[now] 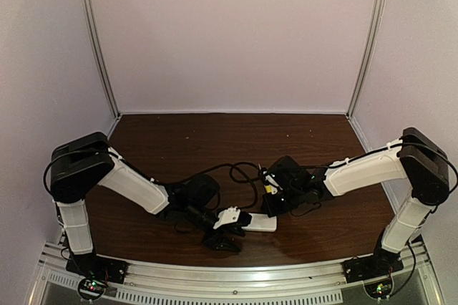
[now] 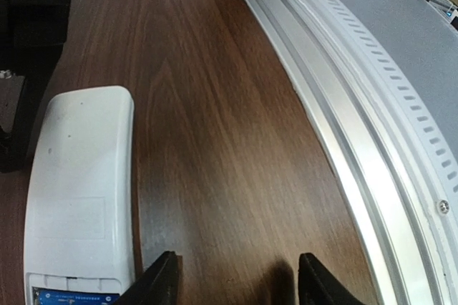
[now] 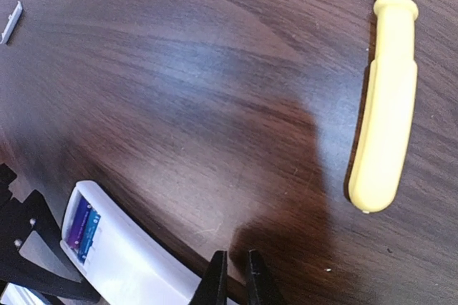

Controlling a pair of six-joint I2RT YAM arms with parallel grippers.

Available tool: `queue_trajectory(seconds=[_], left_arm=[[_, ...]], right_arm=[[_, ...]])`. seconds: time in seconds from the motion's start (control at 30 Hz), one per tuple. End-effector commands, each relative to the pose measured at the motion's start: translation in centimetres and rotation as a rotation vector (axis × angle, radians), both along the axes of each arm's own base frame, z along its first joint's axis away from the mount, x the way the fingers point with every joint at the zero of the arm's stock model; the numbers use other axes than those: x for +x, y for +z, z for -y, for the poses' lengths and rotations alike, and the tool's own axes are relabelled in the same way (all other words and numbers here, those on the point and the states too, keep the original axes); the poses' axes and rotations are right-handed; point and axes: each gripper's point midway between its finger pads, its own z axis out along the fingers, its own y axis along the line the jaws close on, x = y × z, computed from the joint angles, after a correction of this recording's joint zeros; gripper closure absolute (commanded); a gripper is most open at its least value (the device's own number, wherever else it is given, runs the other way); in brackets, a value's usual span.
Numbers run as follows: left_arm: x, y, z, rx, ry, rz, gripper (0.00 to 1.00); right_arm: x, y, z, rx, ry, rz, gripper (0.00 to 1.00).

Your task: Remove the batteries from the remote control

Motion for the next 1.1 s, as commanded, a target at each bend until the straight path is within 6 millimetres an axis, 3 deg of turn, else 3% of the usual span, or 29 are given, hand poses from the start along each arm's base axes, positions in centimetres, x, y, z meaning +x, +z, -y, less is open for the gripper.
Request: queue_trajectory(seconds=[0.0,0.27,0.83,1.07], left_arm=[[1.4,-1.6,-0.2,0.071,0.073,0.049,0.42],[4.0,-1.9,-0.5,0.079,0.184,0.087,0.42],[7.5,-1.0,-1.0,0.056,0.341,0.139,0.27],[7.5,-0.6,-1.0,0.036,0.338,0.131,0.26]], right_arm=[[-1.7,-0.4,-0.3,0.001,0.041,-0.035,0.89],[-4.3,-1.0,-0.5,0.015,0.081,-0.062,0.9],[-8.2,2.0,-4.7,0.147,0.212,-0.066,0.89],[-8.7,2.5,-6.0,0.18,0.229,-0.065,0.89]])
